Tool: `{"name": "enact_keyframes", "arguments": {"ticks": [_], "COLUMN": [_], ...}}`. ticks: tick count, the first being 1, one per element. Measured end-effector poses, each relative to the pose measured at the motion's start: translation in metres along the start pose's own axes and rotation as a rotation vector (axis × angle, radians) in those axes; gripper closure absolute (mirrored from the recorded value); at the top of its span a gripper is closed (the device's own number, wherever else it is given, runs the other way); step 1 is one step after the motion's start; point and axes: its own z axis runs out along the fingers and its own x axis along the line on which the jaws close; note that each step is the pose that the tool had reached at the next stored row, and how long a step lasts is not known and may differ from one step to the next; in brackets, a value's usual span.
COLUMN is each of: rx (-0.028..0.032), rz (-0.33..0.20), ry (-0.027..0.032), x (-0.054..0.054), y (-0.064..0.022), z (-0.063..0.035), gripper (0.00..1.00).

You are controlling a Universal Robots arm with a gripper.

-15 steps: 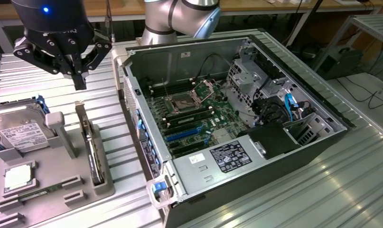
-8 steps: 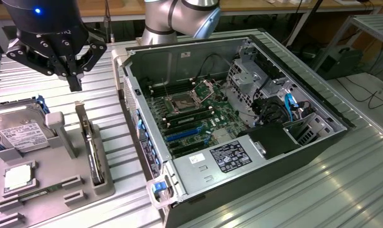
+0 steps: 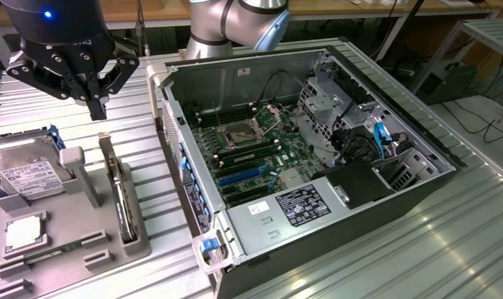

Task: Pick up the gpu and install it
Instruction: 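Pick up the gpu and move the gpu toward the slot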

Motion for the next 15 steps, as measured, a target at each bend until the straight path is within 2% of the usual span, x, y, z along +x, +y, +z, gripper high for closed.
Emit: {"name": "enact_keyframes", "arguments": {"ticks": [8, 12, 15], "rx": [0.0, -0.0001, 0.0], "rz": [0.0, 0.0, 0.0], "ry": [0.0, 0.0, 0.0], "x": [0.0, 0.0, 0.0], "y": [0.0, 0.0, 0.0], "z": [0.0, 0.0, 0.0], "gripper": [0.89, 0.64, 0.58]}}
